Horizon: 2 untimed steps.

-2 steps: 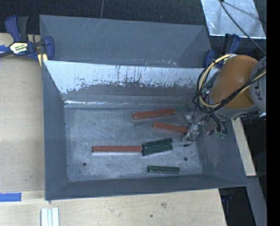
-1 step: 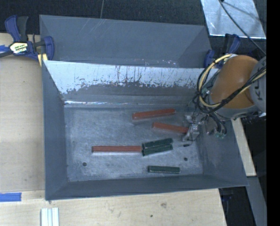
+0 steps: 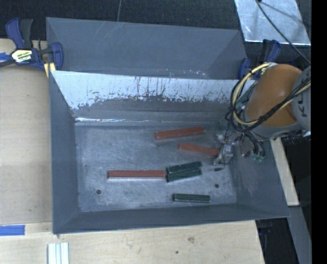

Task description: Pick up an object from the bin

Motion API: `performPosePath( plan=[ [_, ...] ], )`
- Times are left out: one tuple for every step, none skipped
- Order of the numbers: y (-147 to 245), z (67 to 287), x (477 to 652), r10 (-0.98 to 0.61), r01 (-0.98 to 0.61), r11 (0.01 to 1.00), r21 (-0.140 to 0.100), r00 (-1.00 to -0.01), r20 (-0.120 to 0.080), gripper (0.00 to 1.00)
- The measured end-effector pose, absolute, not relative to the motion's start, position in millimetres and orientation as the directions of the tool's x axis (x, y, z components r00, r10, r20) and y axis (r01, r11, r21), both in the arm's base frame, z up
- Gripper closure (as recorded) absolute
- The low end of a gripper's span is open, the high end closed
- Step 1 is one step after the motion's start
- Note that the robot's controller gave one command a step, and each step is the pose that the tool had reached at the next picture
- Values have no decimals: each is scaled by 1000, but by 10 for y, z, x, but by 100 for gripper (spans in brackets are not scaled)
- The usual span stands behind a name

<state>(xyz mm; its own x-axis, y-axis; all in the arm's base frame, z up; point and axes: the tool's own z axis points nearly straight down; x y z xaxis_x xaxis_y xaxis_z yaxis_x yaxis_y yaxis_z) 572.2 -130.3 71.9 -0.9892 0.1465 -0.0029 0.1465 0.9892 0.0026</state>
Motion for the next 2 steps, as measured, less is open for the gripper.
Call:
performPosePath(
  plan=[
    [-1307,794,5713,145,145,989,1,-989,0,100],
    [-1311,921,5718,145,145,989,0,-989,-2,100]
  ],
)
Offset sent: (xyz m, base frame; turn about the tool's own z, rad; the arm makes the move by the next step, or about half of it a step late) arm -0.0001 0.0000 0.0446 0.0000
